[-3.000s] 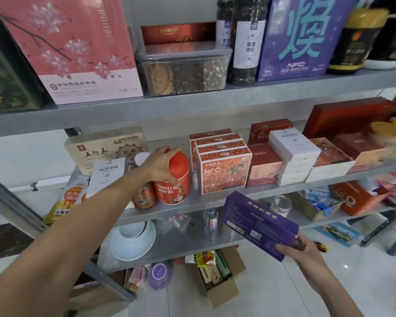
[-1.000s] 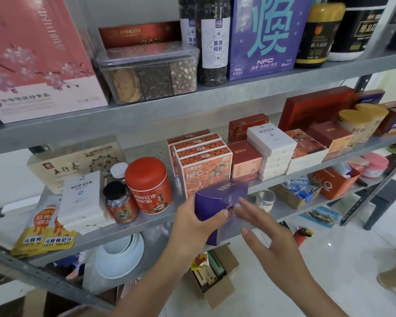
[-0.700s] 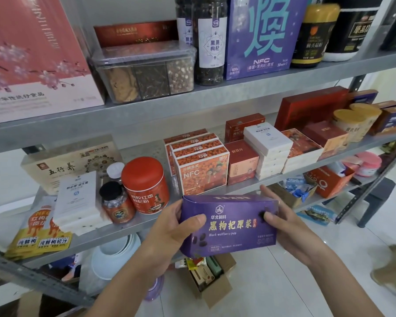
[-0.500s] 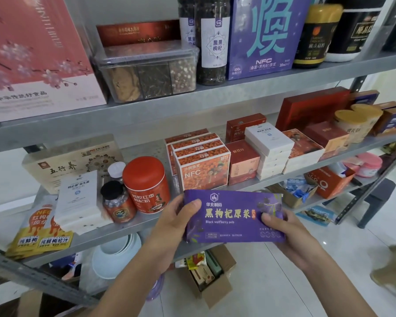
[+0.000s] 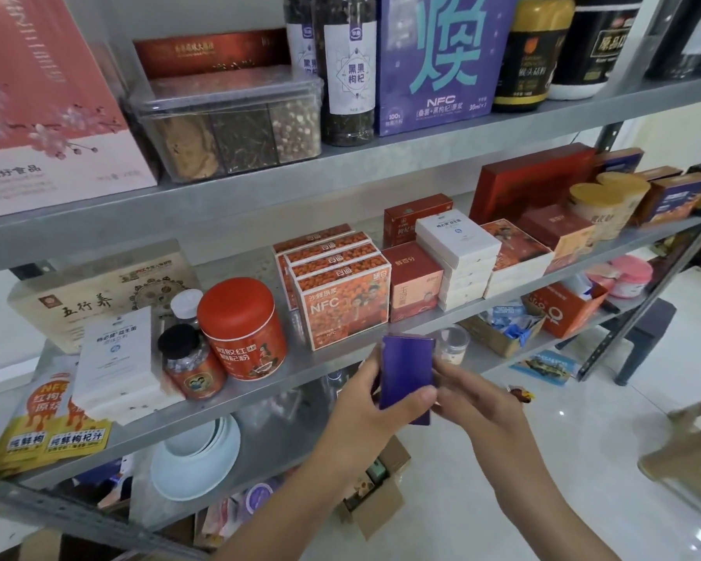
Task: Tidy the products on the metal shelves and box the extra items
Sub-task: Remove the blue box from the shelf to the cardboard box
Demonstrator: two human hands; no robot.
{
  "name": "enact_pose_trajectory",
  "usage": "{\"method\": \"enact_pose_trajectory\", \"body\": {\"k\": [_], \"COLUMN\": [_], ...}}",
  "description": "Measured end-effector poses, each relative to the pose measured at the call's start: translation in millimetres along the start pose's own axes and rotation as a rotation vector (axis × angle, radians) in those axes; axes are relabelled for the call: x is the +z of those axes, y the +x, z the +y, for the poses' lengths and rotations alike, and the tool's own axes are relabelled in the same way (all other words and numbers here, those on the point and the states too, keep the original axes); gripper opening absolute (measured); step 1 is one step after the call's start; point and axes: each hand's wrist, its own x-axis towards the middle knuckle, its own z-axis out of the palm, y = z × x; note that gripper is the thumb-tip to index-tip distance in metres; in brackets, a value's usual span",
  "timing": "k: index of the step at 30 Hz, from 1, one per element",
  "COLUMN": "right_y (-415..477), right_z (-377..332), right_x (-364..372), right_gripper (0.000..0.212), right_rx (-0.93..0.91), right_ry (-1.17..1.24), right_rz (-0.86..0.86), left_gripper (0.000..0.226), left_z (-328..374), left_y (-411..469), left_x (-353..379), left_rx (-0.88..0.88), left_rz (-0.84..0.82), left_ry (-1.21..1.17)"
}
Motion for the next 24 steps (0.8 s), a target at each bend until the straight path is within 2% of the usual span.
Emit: {"method": "enact_pose_trajectory", "body": {"k": [3,6,9,12,14,15,17,19,20,22,24], "right_y": [-8,-10,-1,12,13,10,3,-10,-15,-23,-28], "right_z": [-2,0,9,26,35,42,53,60,61,56,47], "right_x": [-7,-15,-40,-81,-113,-130,-162,-184,-192,-210,-226], "right_gripper": [0.039,0.038,0.03,0.057,0.08,0.088,0.08,0.08,0.081,0.06,0.046], "right_rx": [0.027,0.012,0.009,0.085,0.187,0.25,0.318,0.325,0.311,0.252,0.195], "right_ry": [0.05,0.035,-0.018,-0.082,0.048,0.191,0.514,0.67,0.689,0.685,0.641], "right_rz": [-0.04,-0.083,-0.034,0.166,0.19,0.165,0.127,0.137,0.18,0.285,0.443], "left_gripper": [0.077,0.057,0.046,0.05,0.053,0.055,0.057,0.056,0.055,0.052,0.047], "left_z": [0,-4,-8,-8,-6,-3,4,10,13,19,17], "left_y": [3,9,13,16,20,22,27,35,40,50,66], "left_x": [7,13,21,37,49,55,69,87,98,123,153], "left_rx": [-0.037,-0.043,-0.059,-0.041,0.003,0.024,0.058,0.083,0.092,0.099,0.112], "left_rz": [0.048,0.11,0.078,-0.084,-0.21,-0.266,-0.365,-0.449,-0.477,-0.497,-0.384], "left_ry": [0.003,0.023,0.018,-0.098,-0.152,-0.148,-0.133,-0.102,-0.082,-0.052,0.02]}}
